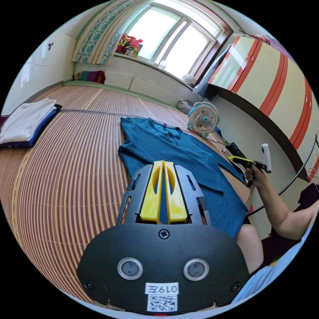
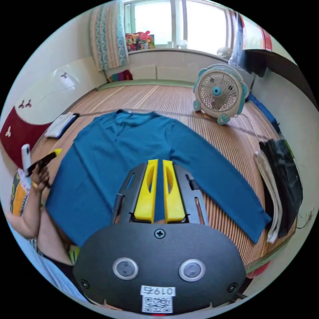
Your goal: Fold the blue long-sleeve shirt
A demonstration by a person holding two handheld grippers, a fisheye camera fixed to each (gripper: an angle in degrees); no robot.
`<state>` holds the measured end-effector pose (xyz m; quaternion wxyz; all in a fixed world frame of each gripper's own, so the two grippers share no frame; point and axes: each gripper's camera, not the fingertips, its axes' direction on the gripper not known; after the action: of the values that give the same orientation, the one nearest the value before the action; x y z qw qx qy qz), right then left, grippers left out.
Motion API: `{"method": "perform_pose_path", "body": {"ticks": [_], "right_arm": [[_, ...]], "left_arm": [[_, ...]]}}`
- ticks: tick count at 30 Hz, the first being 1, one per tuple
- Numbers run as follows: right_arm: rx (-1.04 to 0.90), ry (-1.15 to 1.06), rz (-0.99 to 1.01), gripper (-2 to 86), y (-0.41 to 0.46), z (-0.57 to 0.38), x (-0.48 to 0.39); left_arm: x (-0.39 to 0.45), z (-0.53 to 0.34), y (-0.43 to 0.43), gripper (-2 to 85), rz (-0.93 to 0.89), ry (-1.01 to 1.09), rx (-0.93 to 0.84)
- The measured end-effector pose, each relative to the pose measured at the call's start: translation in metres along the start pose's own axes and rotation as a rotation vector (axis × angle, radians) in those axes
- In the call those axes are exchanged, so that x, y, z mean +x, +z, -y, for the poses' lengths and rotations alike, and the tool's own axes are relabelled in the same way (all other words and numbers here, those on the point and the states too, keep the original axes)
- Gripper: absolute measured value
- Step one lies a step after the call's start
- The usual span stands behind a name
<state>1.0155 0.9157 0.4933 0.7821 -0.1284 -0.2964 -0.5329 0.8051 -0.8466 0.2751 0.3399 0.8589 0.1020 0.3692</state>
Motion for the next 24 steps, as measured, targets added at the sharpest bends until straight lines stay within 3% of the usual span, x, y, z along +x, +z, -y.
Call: {"method": "perform_pose_path", "body": {"ticks": [3, 5, 8, 15, 24], "right_arm": [[-0.108, 0.007, 0.104, 5.2, -0.027, -0.068, 0.012], [-0.170, 0.063, 0.106, 5.3, -0.042, -0.122, 0.026], [-0.243, 0.114, 0.078, 6.3, -0.047, -0.167, 0.038], [-0.207, 0.271, 0.266, 6.2, -0.038, -0.202, 0.072], [-0.179, 0.386, 0.402, 1.5, -0.015, -0.217, 0.112]], "left_arm": [[0.000, -0.005, -0.019, 1.0, -0.017, 0.011, -0.019], [0.000, -0.006, -0.039, 1.0, 0.062, -0.018, -0.036], [-0.002, 0.006, -0.059, 1.1, 0.009, -0.105, -0.101], [0.012, -0.021, -0.095, 1.6, 0.169, -0.111, -0.356], [-0.032, -0.048, -0.101, 6.3, 0.100, -0.369, -0.555]]}}
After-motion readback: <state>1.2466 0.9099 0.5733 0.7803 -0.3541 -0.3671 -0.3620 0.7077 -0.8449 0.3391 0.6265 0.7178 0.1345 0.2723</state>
